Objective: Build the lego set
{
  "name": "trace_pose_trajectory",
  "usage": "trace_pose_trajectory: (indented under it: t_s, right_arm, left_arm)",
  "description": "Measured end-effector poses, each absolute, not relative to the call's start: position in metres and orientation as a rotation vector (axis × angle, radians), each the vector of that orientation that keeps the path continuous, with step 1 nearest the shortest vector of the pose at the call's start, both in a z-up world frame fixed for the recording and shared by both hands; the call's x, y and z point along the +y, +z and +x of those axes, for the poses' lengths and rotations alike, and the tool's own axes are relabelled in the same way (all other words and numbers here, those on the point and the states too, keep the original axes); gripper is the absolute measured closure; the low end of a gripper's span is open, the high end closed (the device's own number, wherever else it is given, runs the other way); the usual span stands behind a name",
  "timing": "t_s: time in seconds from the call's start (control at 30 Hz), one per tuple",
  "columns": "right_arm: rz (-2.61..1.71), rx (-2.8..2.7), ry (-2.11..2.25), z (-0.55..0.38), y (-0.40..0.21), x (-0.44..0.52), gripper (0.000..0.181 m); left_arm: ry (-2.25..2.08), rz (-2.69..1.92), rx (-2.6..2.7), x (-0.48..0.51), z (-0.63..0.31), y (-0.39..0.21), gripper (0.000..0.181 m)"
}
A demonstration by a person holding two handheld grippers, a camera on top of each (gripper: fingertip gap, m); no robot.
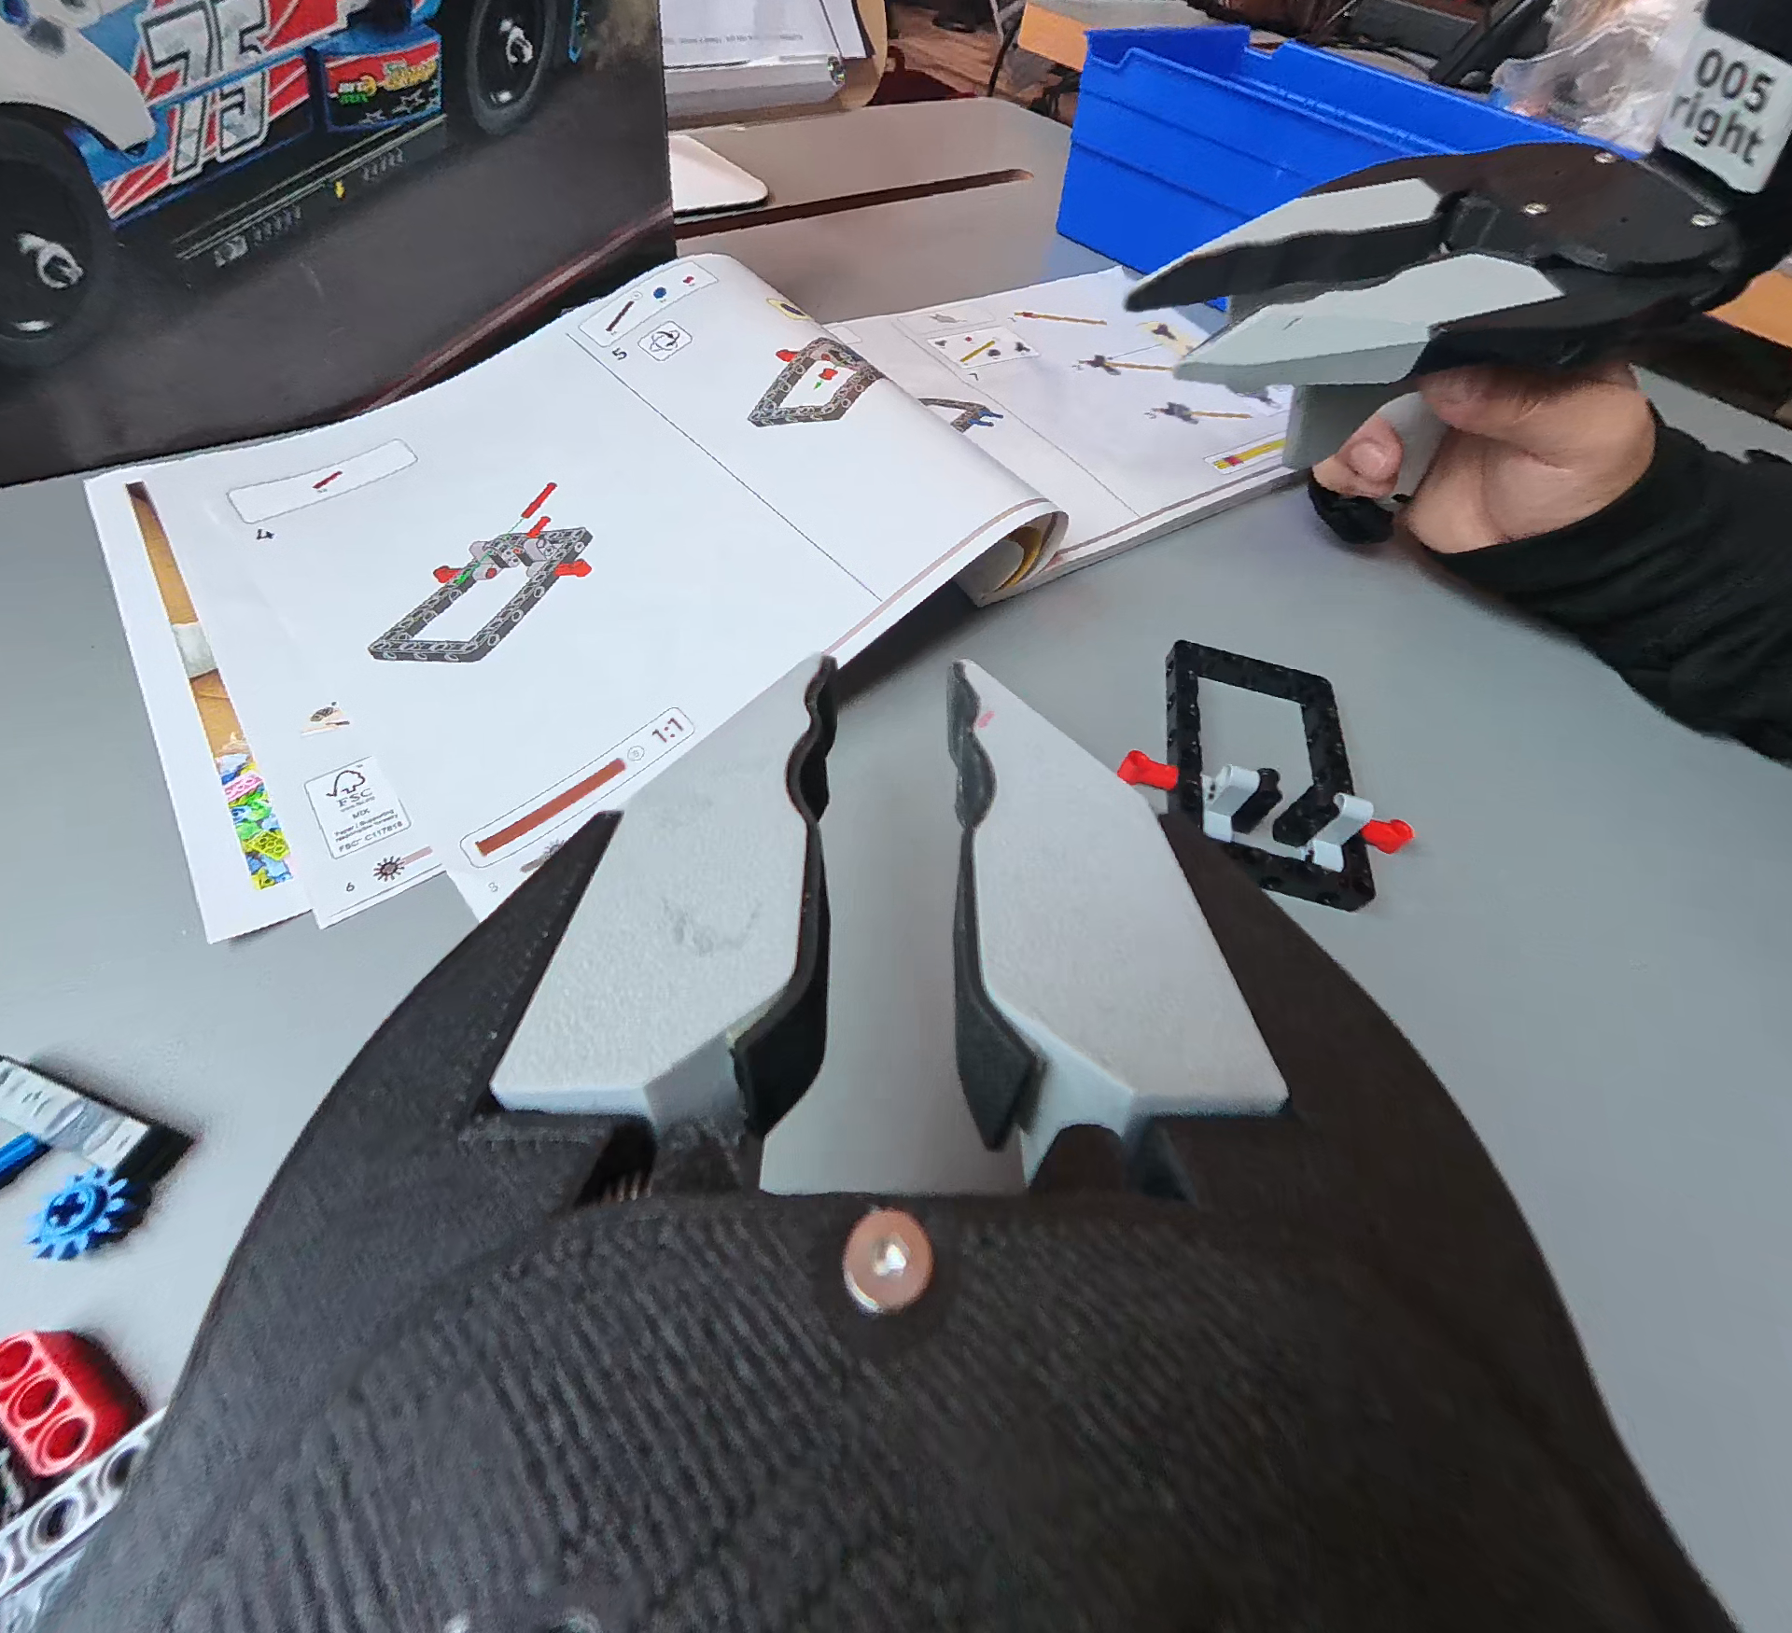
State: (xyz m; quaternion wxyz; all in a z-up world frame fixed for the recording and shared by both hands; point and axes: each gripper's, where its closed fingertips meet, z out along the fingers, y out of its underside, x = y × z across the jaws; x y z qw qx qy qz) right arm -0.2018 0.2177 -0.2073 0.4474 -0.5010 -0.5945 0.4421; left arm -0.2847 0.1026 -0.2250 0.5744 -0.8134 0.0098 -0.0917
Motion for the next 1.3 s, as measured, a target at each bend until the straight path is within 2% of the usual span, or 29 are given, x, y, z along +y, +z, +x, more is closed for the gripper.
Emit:
trace_pose_trajectory:
  t_s: [0.4, 1.0, 1.3]
  right_arm:
    - [-1.301, -1.447, 1.084, -0.210, -0.217, 0.240, 0.149]
    - [-1.290, -1.421, 1.077, -0.210, -0.214, 0.243, 0.149]
    - [-1.288, -1.403, 1.086, -0.209, -0.212, 0.245, 0.149]
  left_arm:
    - [-0.038, -1.956, 0.320, 0.105, -0.248, -0.237, 0.160]
    - [-0.006, -1.933, 0.306, 0.109, -0.255, -0.234, 0.161]
    - [-0.011, -1.885, 0.289, 0.107, -0.255, -0.227, 0.153]
